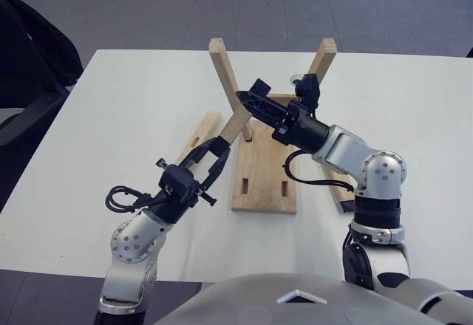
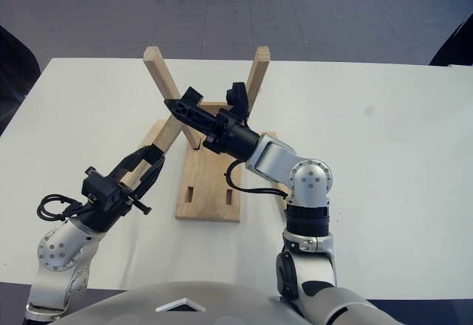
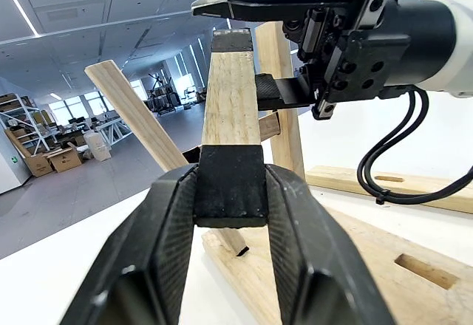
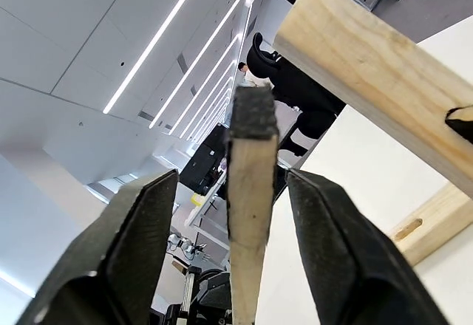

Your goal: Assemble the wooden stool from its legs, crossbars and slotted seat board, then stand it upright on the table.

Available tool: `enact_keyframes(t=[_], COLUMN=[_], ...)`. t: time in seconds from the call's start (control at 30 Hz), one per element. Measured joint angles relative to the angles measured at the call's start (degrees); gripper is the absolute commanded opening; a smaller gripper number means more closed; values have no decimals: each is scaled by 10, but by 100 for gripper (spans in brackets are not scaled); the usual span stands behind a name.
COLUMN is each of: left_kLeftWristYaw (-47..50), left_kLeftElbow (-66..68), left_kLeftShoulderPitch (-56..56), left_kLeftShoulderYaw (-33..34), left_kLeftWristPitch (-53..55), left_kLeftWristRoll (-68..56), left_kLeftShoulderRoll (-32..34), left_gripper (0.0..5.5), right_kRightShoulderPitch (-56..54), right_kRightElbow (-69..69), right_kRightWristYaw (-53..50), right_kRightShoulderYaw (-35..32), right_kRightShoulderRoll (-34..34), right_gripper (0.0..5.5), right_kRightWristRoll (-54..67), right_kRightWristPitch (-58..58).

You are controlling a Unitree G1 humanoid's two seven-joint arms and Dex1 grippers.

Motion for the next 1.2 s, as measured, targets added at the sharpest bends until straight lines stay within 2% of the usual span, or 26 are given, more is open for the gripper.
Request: enact_keyframes(t=[0.3, 0.5, 0.57, 0.7, 0.87, 0.97, 1.07, 1.2], left_kLeftWristYaw=[1, 3, 3, 2, 0, -4, -6, 2], left_kLeftElbow=[3, 3, 3, 2, 26, 67, 103, 123], left_kLeftShoulderPitch=[-4, -4, -4, -5, 3, 37, 50, 14], left_kLeftShoulderYaw=[-2, 0, -1, -15, -9, 5, 7, 6], left_kLeftWristPitch=[-5, -5, -5, -13, -38, -61, -75, -70], left_kLeftWristRoll=[4, 5, 6, 18, 27, 31, 33, 44], left_kLeftShoulderRoll=[0, 0, 0, 1, 13, 25, 30, 29], left_gripper=[132, 132, 190, 249, 264, 264, 264, 264], right_kRightShoulderPitch=[-4, -4, -4, -4, -4, 2, 44, 111], right_kRightElbow=[-1, -6, -6, -4, 15, 0, -57, -119], right_kRightWristYaw=[27, 51, 56, 50, 21, 1, -16, -19], right_kRightShoulderYaw=[19, 27, 27, 19, -6, -41, -93, -141], right_kRightShoulderRoll=[-7, -10, -11, -15, -15, -56, -138, -243], right_gripper=[46, 43, 40, 40, 40, 40, 40, 40], right_kRightWristRoll=[-47, -70, -74, -88, -90, -93, -79, -70], right_kRightWristPitch=[-14, -25, -26, -32, -31, -26, 5, 44])
